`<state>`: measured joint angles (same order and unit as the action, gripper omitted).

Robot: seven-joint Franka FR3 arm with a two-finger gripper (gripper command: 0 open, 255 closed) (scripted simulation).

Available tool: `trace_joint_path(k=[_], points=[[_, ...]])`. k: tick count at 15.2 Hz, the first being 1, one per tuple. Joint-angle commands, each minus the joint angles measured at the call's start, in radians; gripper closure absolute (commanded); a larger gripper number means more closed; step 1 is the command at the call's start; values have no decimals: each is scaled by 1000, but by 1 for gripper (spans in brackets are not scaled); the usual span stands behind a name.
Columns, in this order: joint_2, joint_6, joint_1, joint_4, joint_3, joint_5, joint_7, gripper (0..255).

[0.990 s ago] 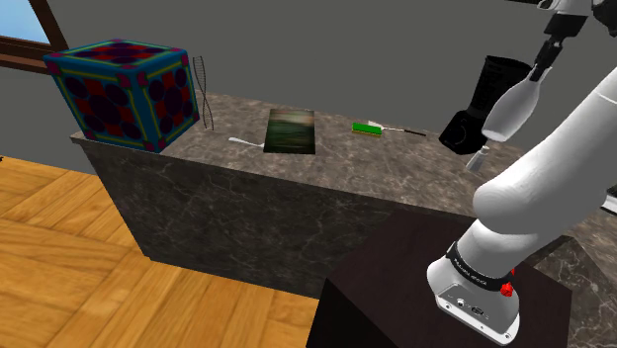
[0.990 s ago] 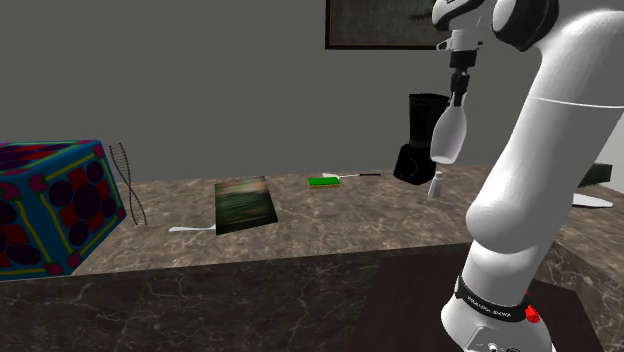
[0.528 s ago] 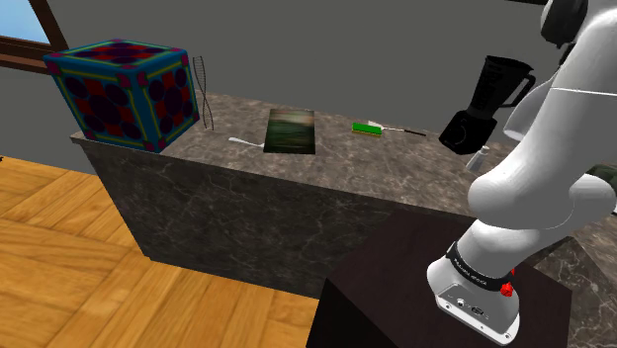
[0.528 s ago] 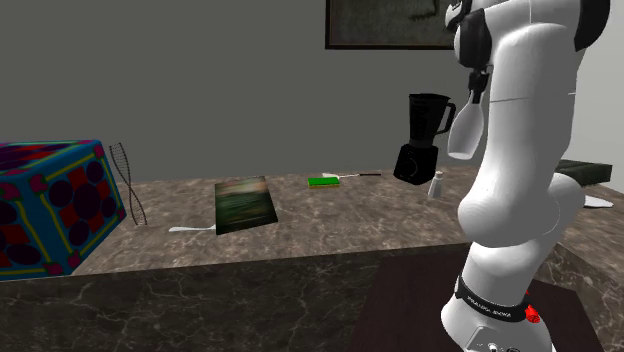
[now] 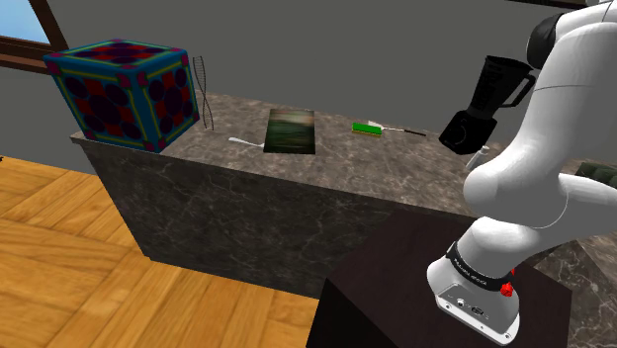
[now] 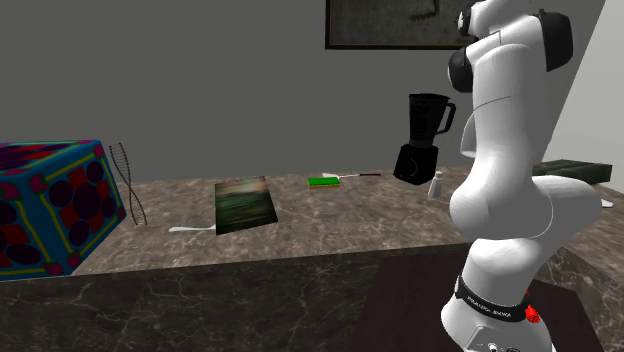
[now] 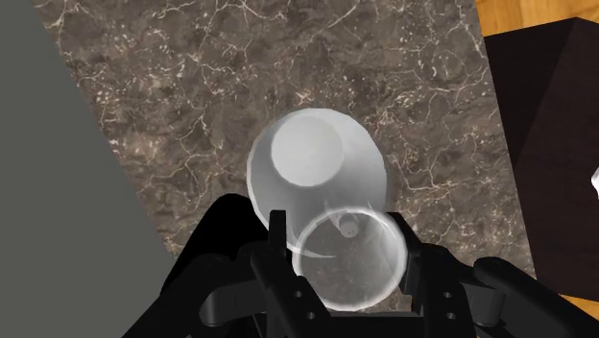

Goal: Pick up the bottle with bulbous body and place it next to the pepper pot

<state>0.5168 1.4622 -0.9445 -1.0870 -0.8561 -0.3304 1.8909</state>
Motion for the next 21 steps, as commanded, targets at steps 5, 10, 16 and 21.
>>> trace_joint_path(k=[5, 10, 16, 21], points=[[-24, 96, 44, -124, -7, 17, 4, 255], [-39, 173, 76, -218, -11, 26, 5, 255], [-45, 258, 101, -312, -11, 28, 8, 255], [-42, 324, 114, -379, -7, 23, 12, 255]])
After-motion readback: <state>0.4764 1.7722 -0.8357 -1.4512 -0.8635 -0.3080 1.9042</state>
